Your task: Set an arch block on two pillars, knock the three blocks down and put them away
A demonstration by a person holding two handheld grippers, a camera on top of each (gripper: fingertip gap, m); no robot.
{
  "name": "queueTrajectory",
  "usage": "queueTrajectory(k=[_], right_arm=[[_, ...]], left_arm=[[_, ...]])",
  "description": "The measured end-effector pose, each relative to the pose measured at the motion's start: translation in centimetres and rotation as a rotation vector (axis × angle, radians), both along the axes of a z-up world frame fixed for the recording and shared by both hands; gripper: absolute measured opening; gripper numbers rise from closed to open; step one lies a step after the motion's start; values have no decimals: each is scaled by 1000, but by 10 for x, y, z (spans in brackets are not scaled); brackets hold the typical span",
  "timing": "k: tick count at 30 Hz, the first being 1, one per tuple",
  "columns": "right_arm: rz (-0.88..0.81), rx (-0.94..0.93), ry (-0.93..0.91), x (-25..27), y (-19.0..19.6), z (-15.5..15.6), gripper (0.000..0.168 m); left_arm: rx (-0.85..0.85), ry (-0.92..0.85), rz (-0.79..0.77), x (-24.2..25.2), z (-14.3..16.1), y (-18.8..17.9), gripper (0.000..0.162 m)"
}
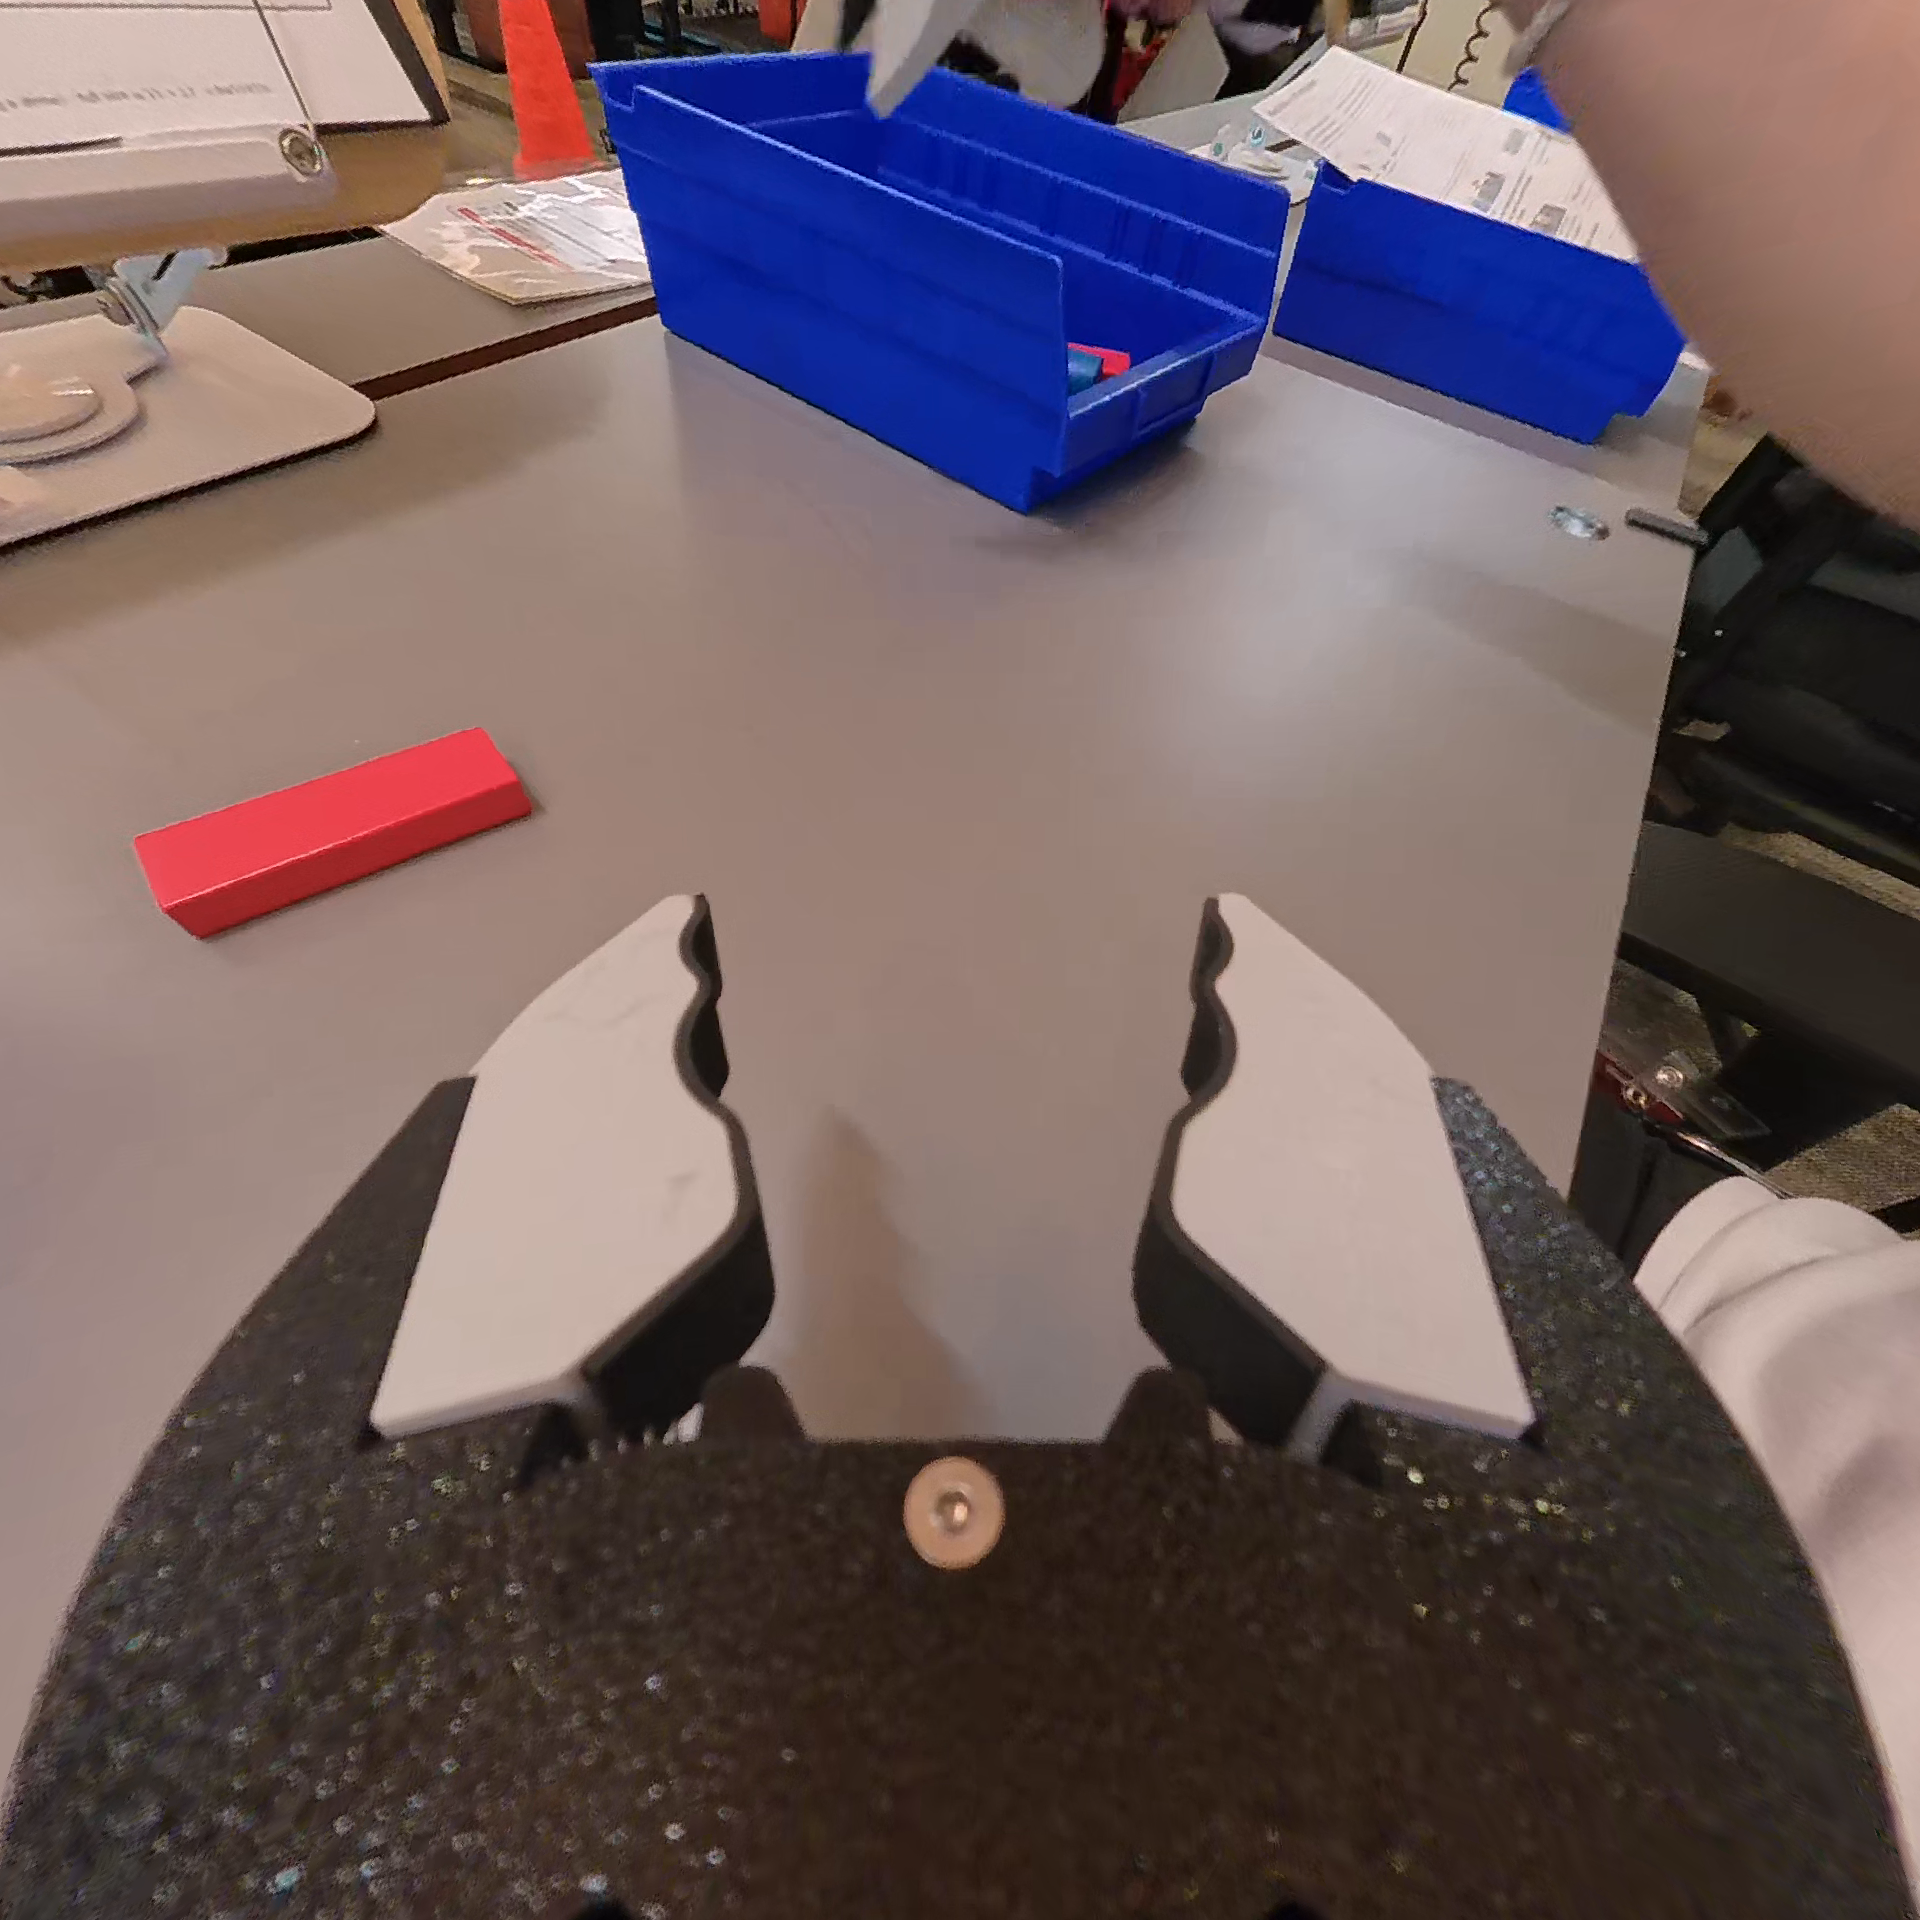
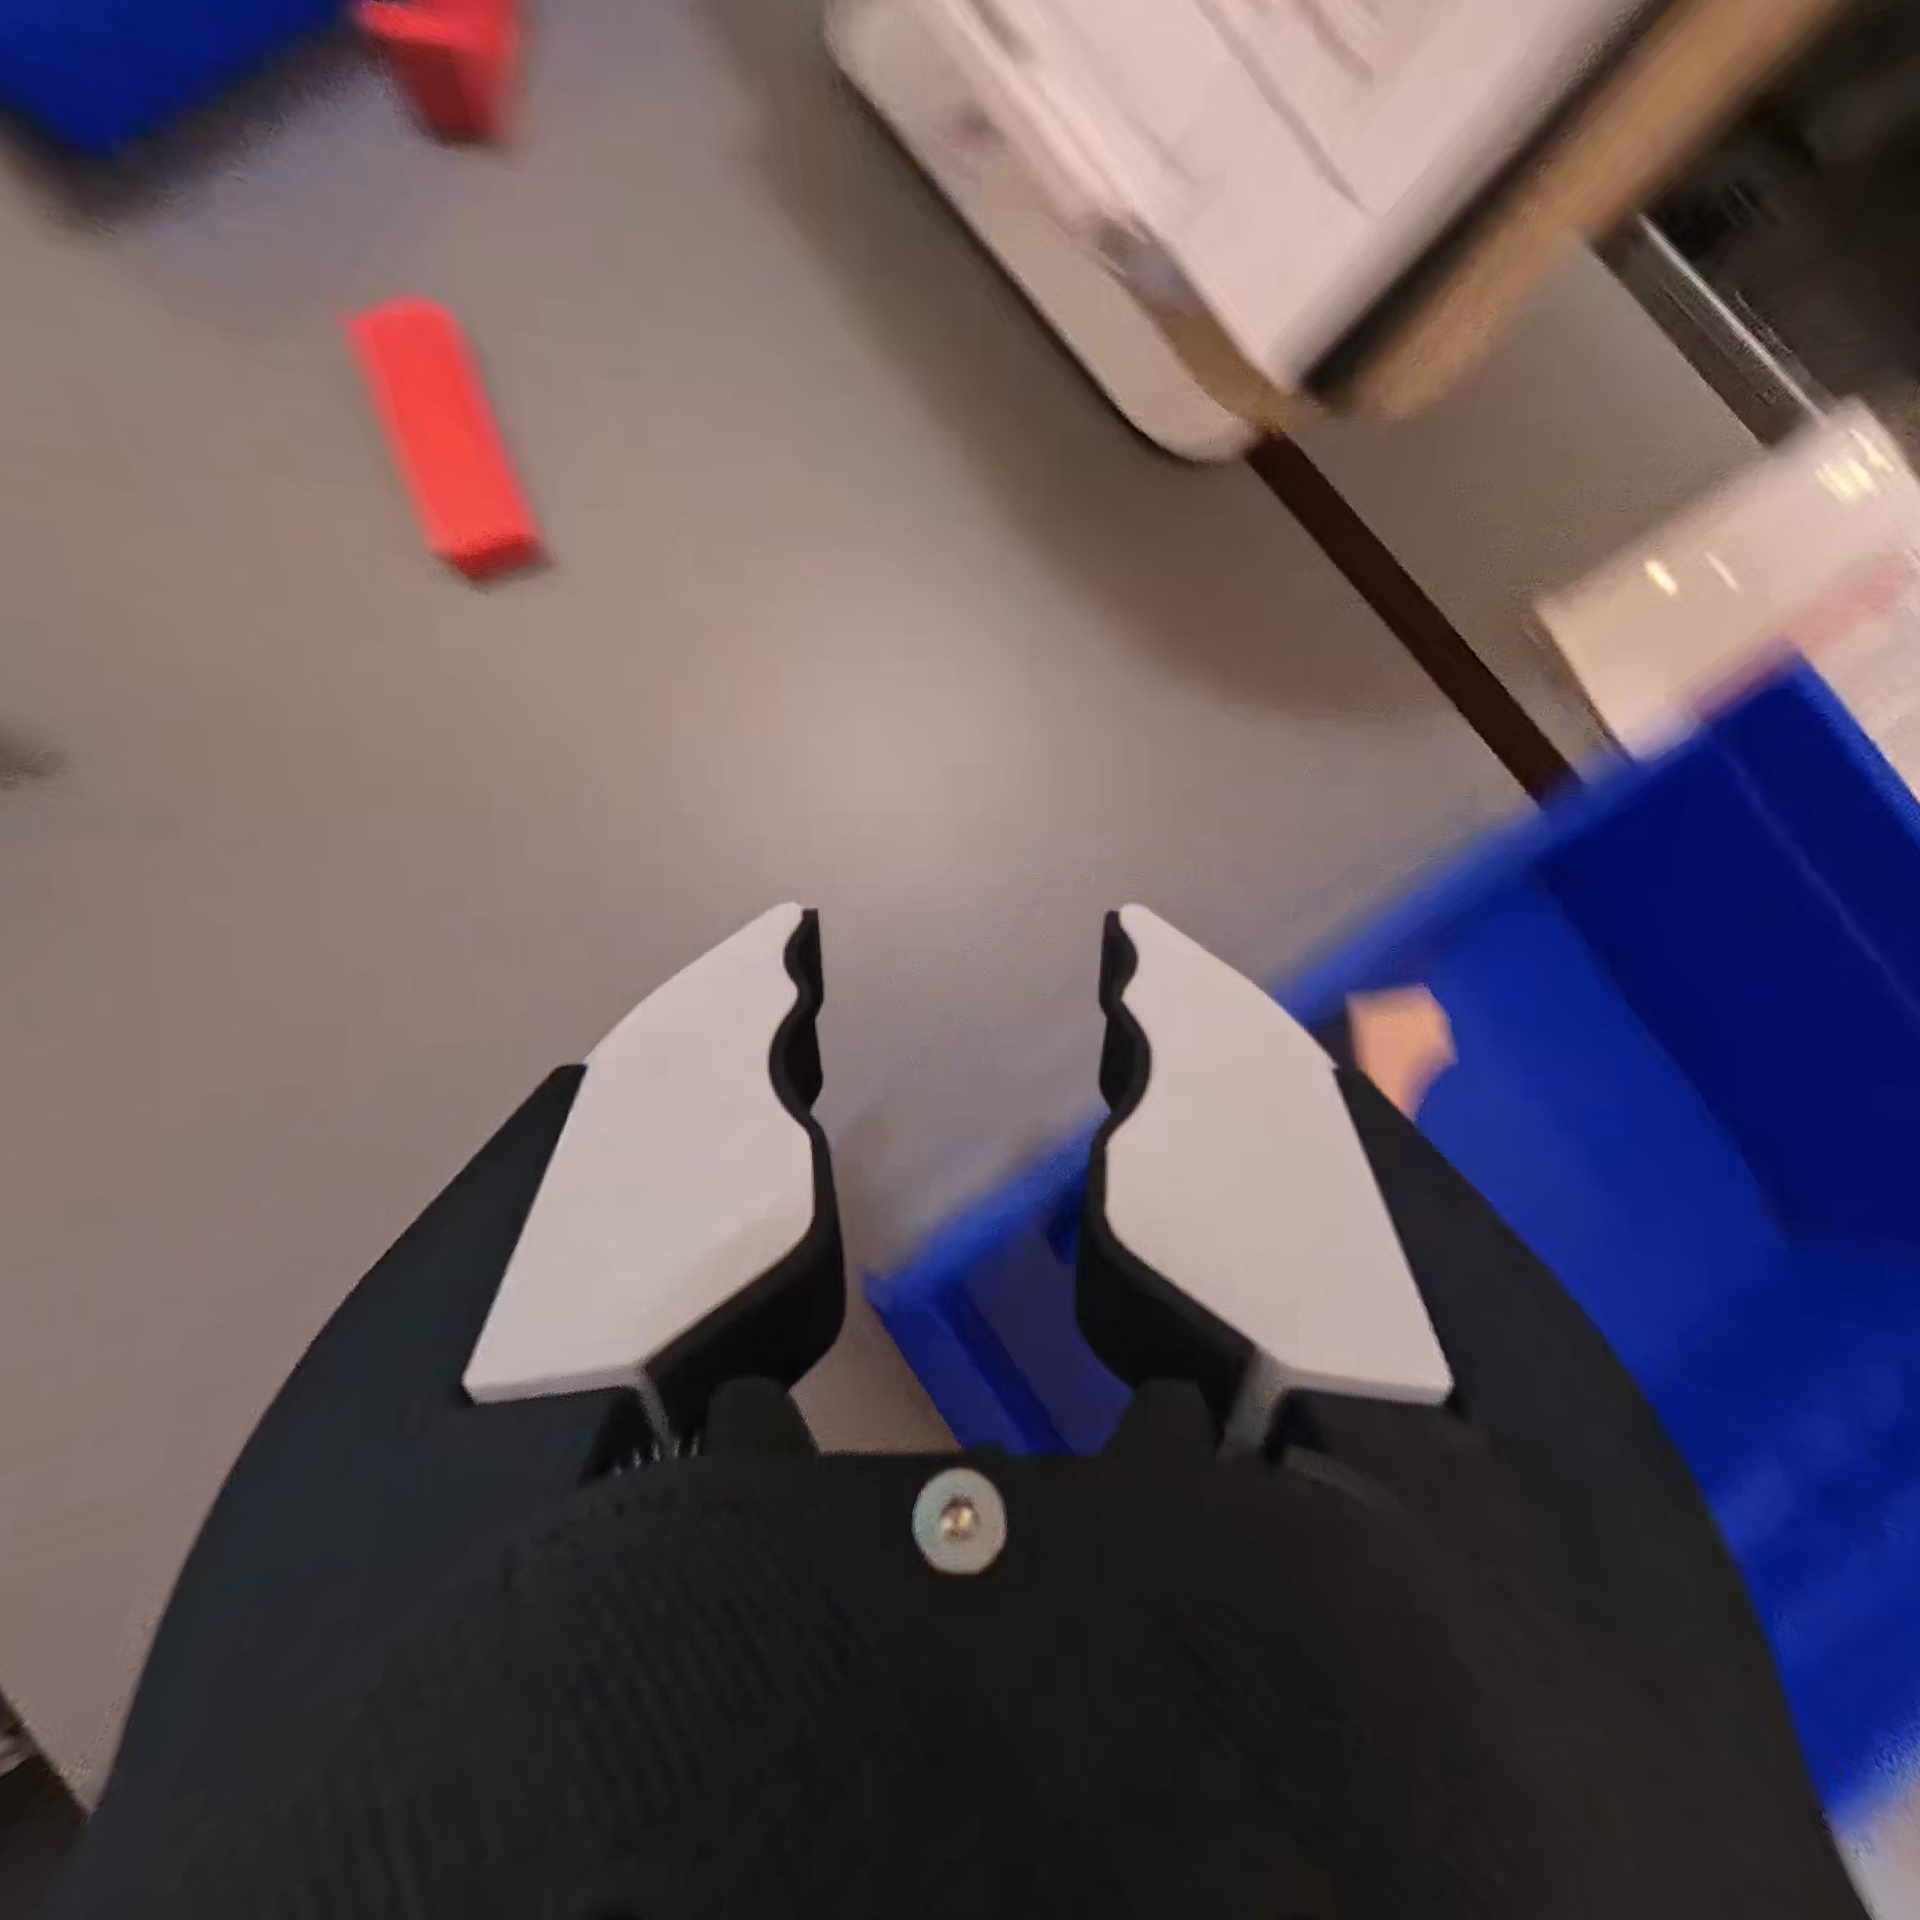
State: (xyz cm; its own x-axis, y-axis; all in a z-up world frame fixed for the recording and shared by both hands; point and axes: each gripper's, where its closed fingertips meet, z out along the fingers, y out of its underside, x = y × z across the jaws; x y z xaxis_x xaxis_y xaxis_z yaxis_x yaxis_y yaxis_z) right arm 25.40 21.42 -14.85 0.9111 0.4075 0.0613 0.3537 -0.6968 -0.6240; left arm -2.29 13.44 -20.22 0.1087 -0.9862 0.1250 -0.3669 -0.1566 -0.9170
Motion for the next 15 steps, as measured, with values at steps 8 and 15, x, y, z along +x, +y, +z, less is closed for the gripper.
queueTrajectory(k=[8, 15], right_arm=[[361, -97, 16, -184, 68, -73, 69], [362, -203, -60, -224, 101, -124, 62]], left_arm=[[10, -17, 20, -8, 11, -3, 86], [57, 13, 66, -37, 9, -3, 86]])
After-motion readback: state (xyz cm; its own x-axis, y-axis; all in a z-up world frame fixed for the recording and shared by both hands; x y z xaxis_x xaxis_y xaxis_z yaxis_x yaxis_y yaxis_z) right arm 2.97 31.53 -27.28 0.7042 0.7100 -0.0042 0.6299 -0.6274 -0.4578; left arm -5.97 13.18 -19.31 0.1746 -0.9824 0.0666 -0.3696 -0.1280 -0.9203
